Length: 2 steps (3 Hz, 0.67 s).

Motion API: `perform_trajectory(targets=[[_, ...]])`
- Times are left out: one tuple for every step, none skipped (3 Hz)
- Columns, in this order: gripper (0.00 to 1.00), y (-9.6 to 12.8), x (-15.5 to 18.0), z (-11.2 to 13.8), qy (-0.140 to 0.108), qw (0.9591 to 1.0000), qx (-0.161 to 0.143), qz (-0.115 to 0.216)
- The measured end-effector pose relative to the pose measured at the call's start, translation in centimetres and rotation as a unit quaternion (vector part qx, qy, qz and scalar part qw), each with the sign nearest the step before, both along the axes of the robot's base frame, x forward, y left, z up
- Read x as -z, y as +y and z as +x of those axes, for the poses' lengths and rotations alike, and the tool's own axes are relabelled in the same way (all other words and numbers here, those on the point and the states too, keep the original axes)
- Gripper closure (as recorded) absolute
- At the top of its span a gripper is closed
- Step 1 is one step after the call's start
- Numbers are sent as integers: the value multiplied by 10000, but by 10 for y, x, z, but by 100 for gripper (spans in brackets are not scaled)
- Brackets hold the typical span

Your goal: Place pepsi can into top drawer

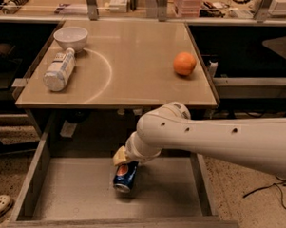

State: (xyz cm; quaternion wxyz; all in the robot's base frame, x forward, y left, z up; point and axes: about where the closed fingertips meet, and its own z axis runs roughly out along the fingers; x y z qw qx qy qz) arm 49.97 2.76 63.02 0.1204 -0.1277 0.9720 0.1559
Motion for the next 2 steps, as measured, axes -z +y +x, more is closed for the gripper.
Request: perform_trajectory(targets=[[0,0,0,0,0,10000,-1,0],[0,0,0,0,0,10000,-1,0]])
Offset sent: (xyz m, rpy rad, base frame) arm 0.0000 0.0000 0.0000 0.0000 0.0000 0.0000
